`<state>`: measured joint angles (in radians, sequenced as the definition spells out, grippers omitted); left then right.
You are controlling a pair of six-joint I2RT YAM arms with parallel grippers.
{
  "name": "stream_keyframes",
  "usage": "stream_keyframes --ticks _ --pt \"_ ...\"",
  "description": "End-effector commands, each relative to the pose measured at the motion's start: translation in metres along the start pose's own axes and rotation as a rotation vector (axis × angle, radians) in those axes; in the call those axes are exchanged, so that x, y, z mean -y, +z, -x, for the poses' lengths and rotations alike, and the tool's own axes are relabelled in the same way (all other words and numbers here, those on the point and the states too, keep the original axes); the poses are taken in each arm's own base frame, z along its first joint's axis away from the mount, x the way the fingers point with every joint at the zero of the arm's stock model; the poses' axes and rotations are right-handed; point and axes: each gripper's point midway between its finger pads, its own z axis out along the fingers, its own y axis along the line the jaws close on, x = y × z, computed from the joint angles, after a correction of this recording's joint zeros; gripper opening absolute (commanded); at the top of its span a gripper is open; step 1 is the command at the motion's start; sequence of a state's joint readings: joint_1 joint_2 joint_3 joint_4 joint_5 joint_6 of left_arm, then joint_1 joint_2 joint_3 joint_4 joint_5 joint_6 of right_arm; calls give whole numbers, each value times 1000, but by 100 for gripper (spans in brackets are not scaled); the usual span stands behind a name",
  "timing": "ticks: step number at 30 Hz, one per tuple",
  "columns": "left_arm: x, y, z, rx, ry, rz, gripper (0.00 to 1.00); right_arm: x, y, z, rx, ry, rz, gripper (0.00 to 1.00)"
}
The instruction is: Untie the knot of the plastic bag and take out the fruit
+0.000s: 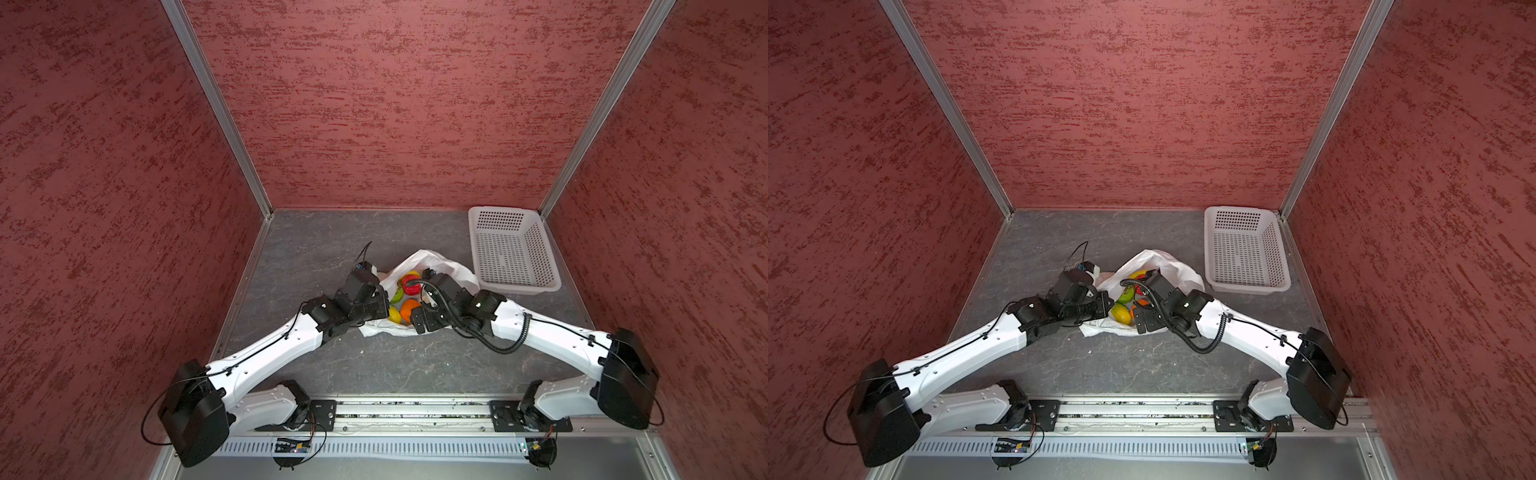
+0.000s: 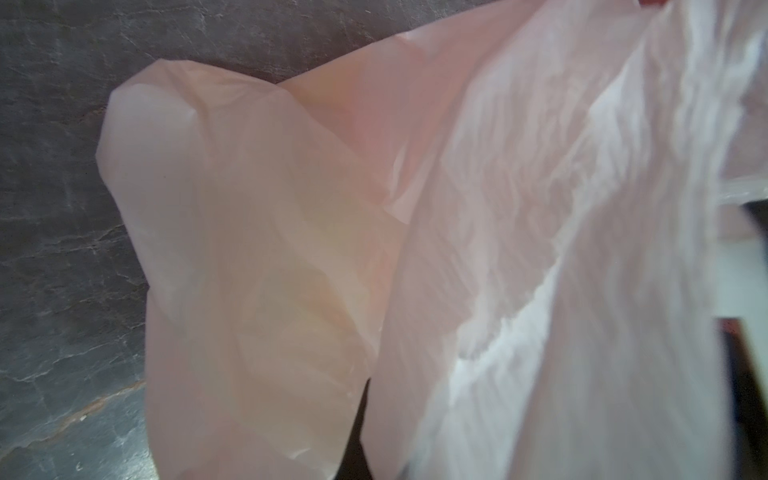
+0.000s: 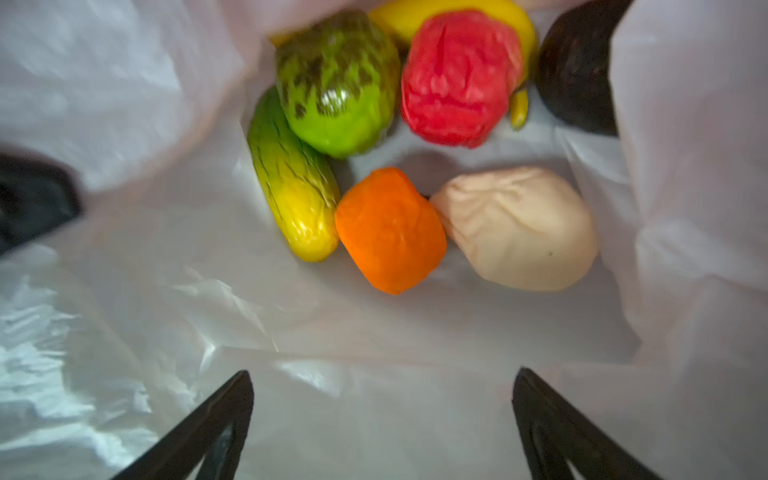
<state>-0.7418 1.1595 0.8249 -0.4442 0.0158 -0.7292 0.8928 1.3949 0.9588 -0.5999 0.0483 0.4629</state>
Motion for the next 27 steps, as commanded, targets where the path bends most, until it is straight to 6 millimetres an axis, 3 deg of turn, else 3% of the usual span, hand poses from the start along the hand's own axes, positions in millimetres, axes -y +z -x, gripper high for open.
stream_keyframes --ticks 1,3,5,9,13,18,24,27 --pt "2 -6 6 39 -7 -6 0 18 8 -31 -55 -17 -67 98" --pt "1 -8 6 44 -12 -7 0 27 12 -48 -90 -15 -85 98" --pt "1 -8 5 41 -13 -10 0 29 11 -54 -94 -7 -83 98" --pt "3 -7 1 27 1 -14 0 14 -12 -28 -26 2 -34 98" --pt "5 -4 -7 3 19 -14 0 -16 -33 0 5 9 74 98" --pt "0 -5 -13 -8 25 -5 0 -54 -48 21 5 41 230 99" --pt "1 -8 -10 9 23 -9 0 -69 -49 33 15 104 285 98" --pt "2 -8 -10 13 20 -14 0 -62 -37 31 18 150 246 98"
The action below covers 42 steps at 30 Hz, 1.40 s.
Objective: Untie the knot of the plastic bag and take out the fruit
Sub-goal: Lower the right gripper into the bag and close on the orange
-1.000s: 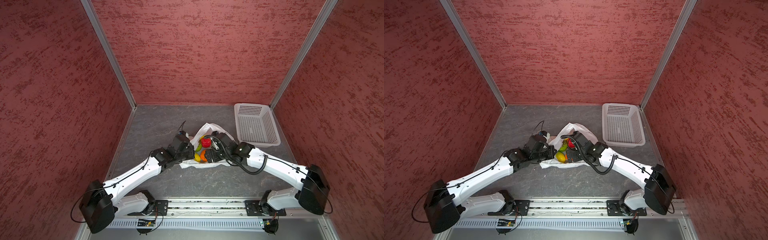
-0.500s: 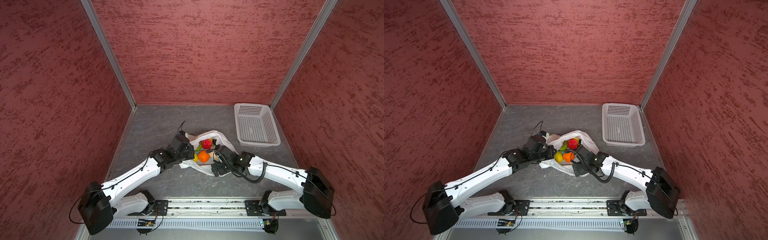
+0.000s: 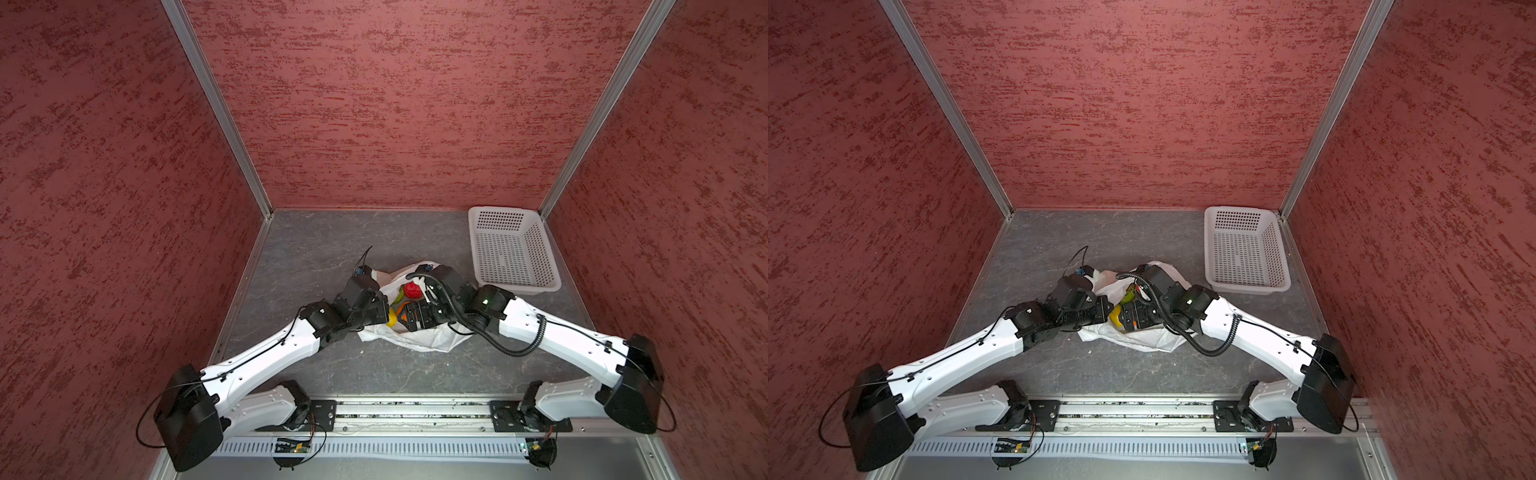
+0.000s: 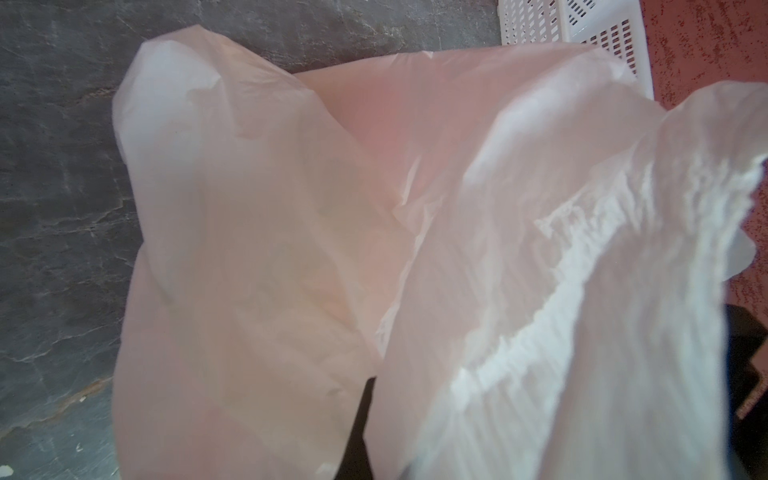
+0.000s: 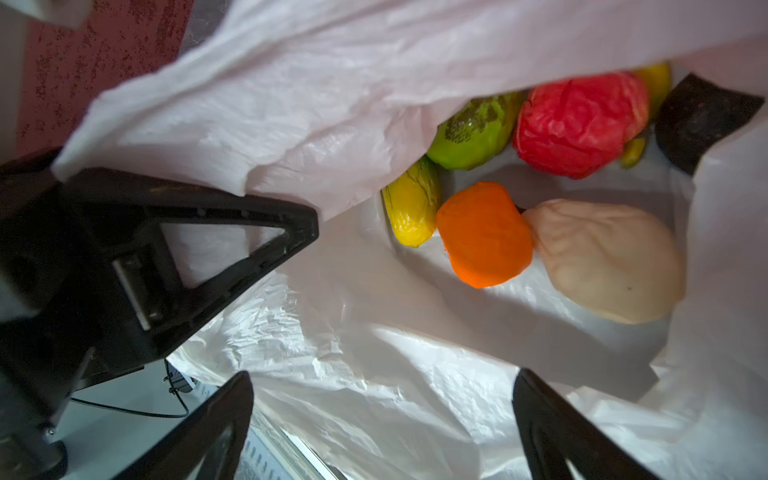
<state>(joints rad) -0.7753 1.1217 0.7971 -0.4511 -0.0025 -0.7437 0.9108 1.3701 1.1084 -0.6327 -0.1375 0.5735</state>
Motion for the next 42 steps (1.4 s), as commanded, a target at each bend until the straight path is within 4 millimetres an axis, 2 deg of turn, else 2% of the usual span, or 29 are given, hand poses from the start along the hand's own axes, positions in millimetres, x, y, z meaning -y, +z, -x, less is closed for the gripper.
stream_keyframes --ticks 1,9,15,16,18,27,36,42 --pt "0 -2 1 16 11 -6 0 2 10 2 25 74 -1 99" --pt "-7 0 -10 -6 9 6 0 36 30 8 158 185 -101 98" --pt "-13 0 -18 -20 15 22 0 35 48 16 183 209 -89 94" --pt "-13 0 -18 -21 14 23 0 39 58 13 170 215 -105 94" --pt "-15 0 -18 -18 15 29 0 42 63 15 174 229 -120 92" --pt "-7 -3 -4 32 22 24 0 59 85 5 167 283 -184 90" --pt "3 -7 10 67 14 -5 0 64 107 -4 137 265 -204 90" --pt "1 -4 7 55 10 -4 0 71 117 -8 116 257 -243 90"
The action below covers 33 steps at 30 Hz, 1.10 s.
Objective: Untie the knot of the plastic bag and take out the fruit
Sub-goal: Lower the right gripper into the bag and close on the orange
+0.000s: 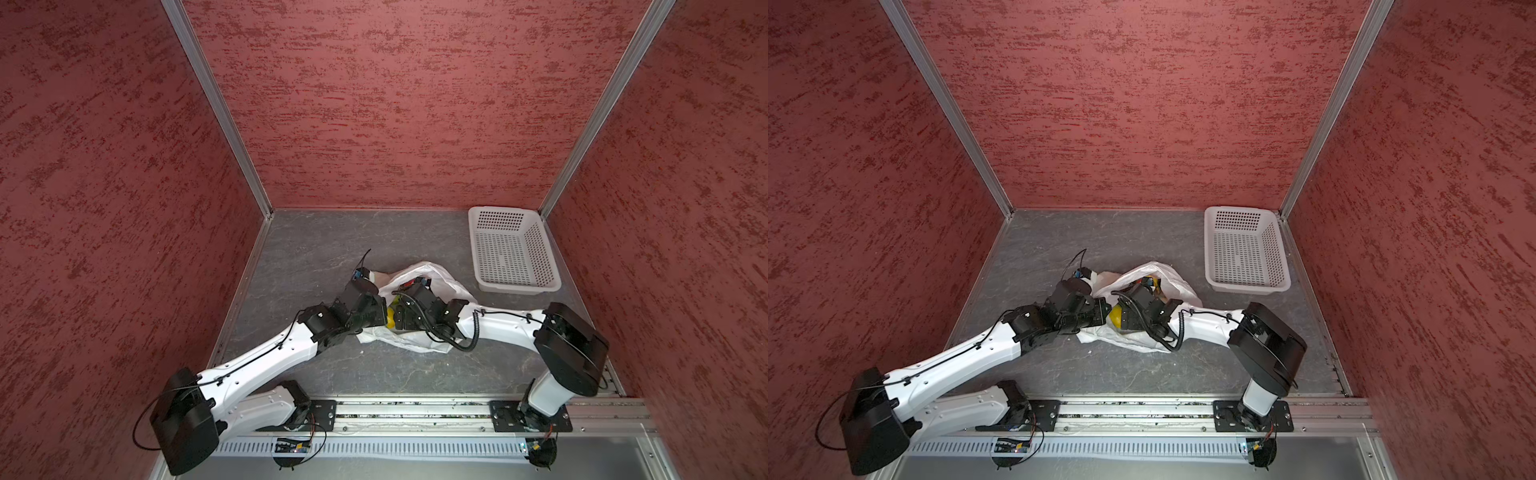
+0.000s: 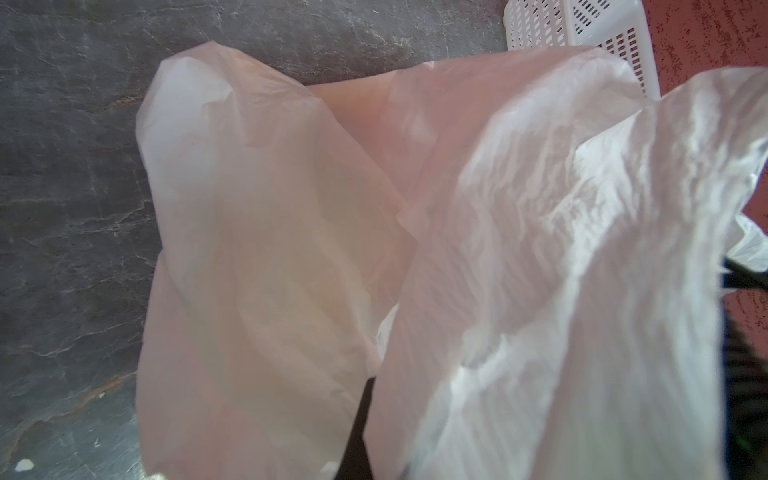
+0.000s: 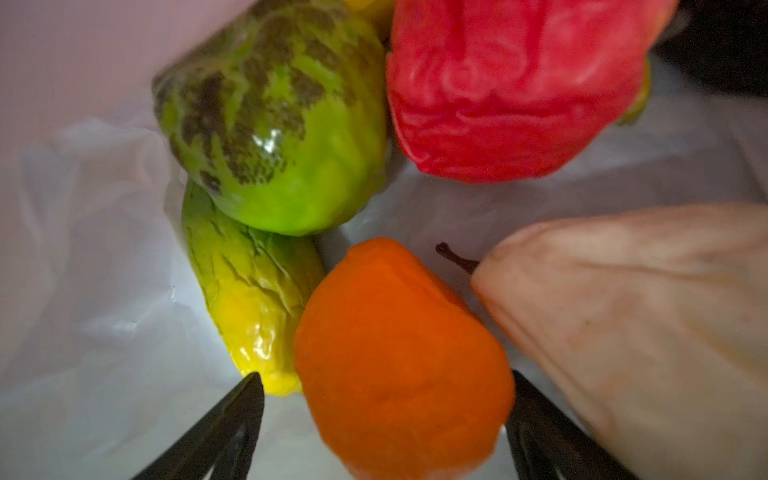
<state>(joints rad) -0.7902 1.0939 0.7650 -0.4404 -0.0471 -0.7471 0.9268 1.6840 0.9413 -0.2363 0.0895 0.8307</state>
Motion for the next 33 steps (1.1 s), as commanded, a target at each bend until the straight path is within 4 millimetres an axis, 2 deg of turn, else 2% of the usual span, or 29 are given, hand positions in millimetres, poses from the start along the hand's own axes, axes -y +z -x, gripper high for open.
stream_keyframes --ticks 1,4,9,15,24,31,33 --pt "6 -2 8 24 1 -21 0 2 6 4 25 14 -35 89" --pt "3 -2 6 22 0 -16 0 5 11 1 11 18 -53 86" --pt "2 -3 4 17 2 -8 0 3 9 2 18 20 -35 65" --pt "0 -4 4 19 1 -2 0 -9 -2 5 21 -30 0 52" --pt "-2 -6 9 38 -10 14 0 -32 -43 -11 10 -114 32 47" --pt "-7 -7 6 40 -24 20 0 -28 -70 -14 38 -108 24 46" --pt "-6 -7 6 38 -23 12 0 -23 -66 -12 56 -116 -4 53"
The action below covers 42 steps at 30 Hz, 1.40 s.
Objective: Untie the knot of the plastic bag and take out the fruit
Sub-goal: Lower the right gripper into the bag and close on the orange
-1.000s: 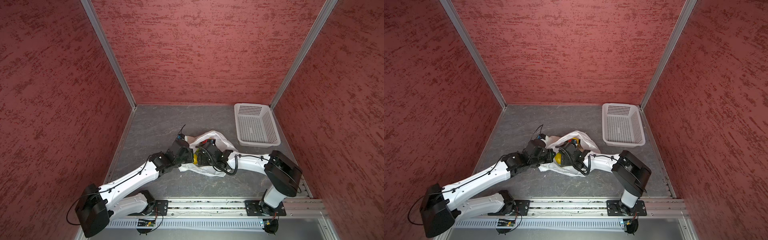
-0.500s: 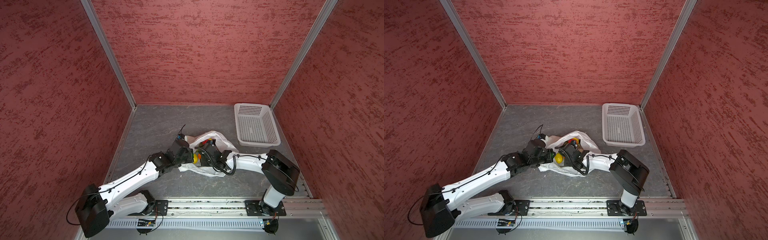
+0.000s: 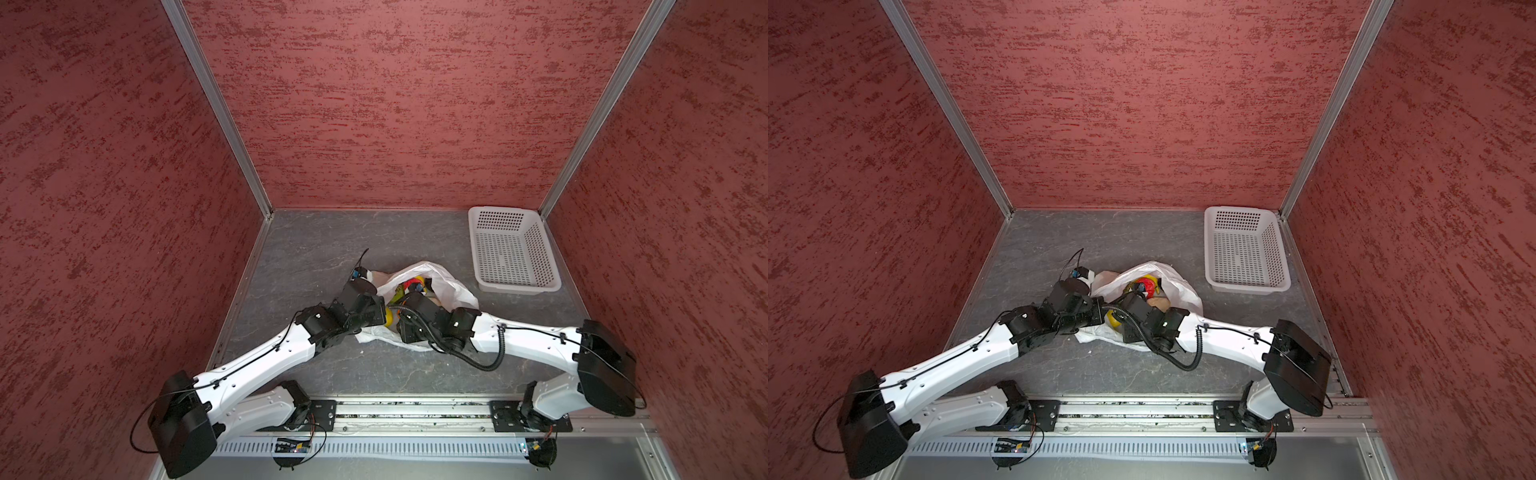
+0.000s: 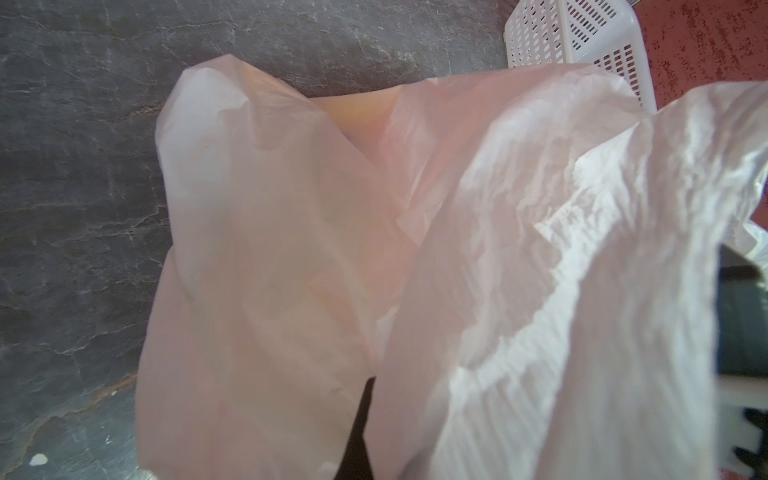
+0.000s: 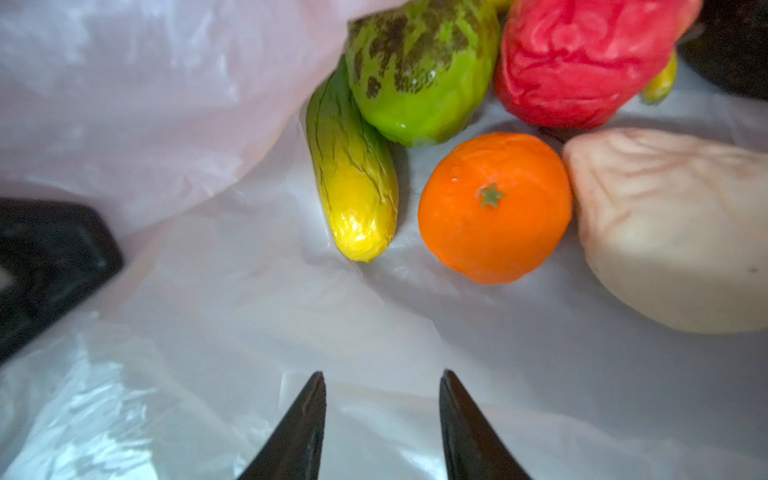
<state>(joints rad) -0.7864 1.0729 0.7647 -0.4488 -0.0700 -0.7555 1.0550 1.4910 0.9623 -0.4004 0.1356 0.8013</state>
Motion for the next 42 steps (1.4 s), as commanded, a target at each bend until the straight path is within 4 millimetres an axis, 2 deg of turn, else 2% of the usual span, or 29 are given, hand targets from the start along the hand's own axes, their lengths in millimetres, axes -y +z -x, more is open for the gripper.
stream_keyframes --ticks 1,5,9,15,20,27,36,39,42 --pt "-3 -1 0 9 -10 1 0 15 -1 9 43 6 -90 56" --pt "-1 0 -4 -12 1 -8 0 23 15 26 60 66 -116 71" --pt "-1 2 -18 -55 22 -11 0 30 25 37 62 173 -102 84" --pt "-3 2 -27 -75 23 -7 0 28 44 36 39 313 -28 93" --pt "-2 4 -28 -83 28 -3 0 19 59 38 27 398 35 93" --pt "0 5 -26 -81 33 -4 0 47 68 40 45 448 -67 90" --pt "2 5 -24 -77 30 -9 0 54 91 47 42 387 -132 89" --pt "1 5 -24 -75 28 -7 0 58 97 45 34 379 -163 85" --pt "-1 4 -24 -75 25 -4 0 61 100 42 32 381 -172 75"
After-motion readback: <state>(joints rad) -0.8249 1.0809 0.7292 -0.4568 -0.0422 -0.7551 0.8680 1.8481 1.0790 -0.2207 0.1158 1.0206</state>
